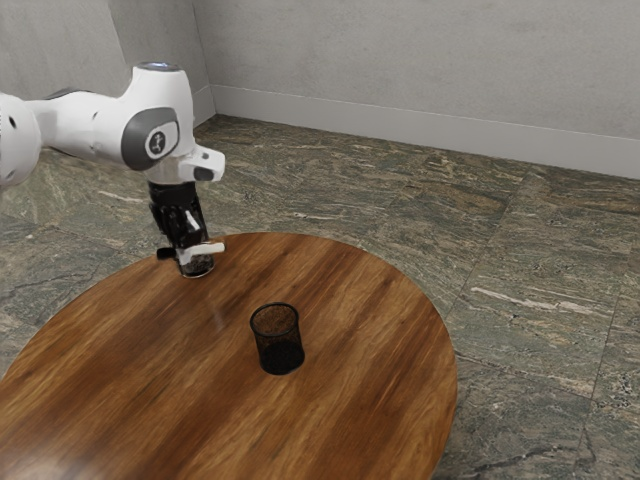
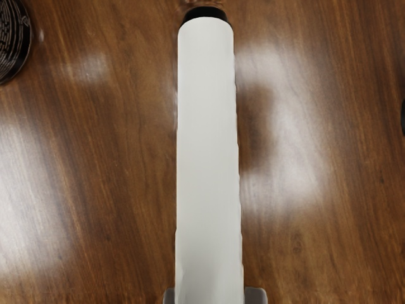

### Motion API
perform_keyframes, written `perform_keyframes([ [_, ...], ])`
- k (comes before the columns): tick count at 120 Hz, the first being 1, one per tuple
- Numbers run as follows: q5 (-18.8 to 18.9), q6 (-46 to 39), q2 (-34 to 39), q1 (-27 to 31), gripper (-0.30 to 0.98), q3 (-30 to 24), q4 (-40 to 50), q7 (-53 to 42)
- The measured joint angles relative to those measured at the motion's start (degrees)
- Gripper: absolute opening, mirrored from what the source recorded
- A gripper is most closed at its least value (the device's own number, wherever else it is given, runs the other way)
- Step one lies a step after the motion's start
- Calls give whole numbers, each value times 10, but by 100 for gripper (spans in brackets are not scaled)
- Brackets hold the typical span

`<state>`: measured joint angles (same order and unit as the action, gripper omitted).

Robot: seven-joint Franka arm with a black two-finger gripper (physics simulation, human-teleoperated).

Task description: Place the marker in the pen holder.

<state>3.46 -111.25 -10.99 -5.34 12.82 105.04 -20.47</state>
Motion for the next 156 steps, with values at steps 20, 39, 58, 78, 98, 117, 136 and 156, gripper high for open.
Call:
perform_keyframes([
  [20, 53, 115, -12, -46, -10, -2, -21, 3],
  [39, 65, 183, -69, -85, -10, -30, -107, 5],
  [58, 91, 257, -129, -85, -10, -58, -194, 9],
  [78, 110, 319, -181, -86, -9, -84, -248, 14],
  [98, 121, 361, -182, -94, -7, -90, -256, 19],
  [117, 123, 383, -184, -101, -6, -113, -258, 26],
  [136, 123, 390, -210, -98, -6, -124, -289, 35],
  [156, 123, 386, -230, -95, -6, -127, -310, 42],
])
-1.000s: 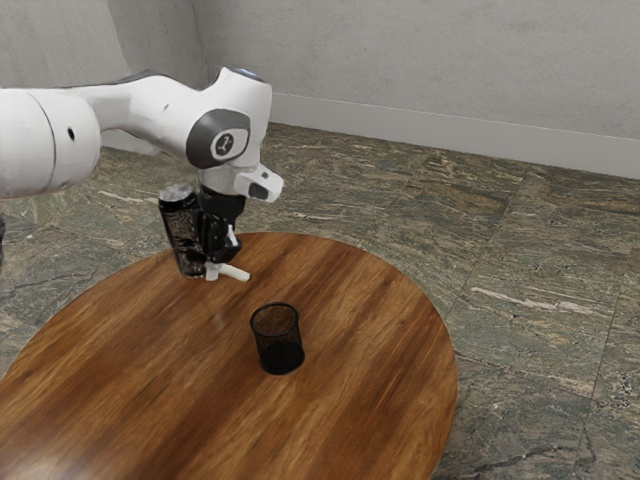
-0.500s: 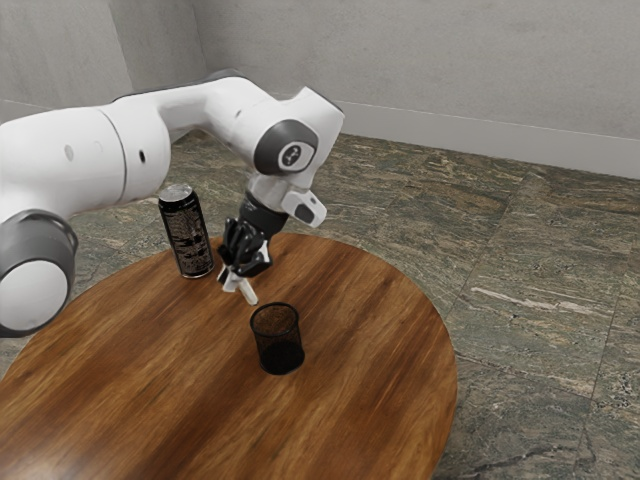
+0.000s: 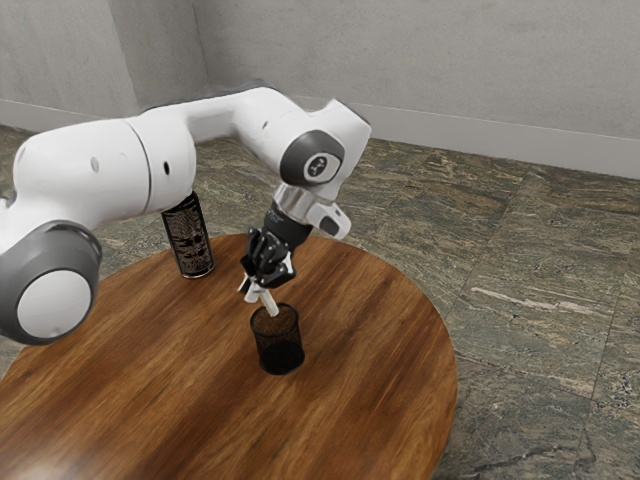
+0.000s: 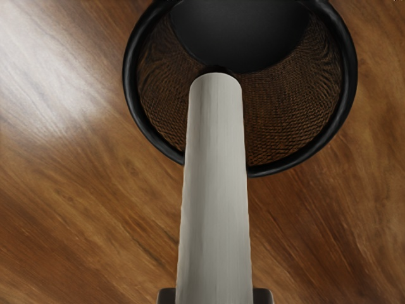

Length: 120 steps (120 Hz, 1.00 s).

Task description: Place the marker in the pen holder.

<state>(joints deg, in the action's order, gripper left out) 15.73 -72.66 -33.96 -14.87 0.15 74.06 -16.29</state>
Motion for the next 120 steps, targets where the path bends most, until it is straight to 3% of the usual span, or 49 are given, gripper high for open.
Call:
perform_keyframes([
  [37, 0, -6, -18, 1, -6, 0, 4, 12],
  [56, -6, -5, -19, 1, 29, 0, 4, 18],
  [70, -8, -5, -13, 1, 45, 0, 4, 22],
  [75, -10, -4, 31, 3, 50, 1, 7, 23],
  [85, -16, -5, 226, 18, 56, 20, 36, 29],
  [91, -35, -21, 293, 26, 58, 44, 58, 39],
  [113, -82, -104, 331, 100, 64, 57, 131, 71],
  [120, -85, -118, 335, 148, 65, 31, 126, 72],
])
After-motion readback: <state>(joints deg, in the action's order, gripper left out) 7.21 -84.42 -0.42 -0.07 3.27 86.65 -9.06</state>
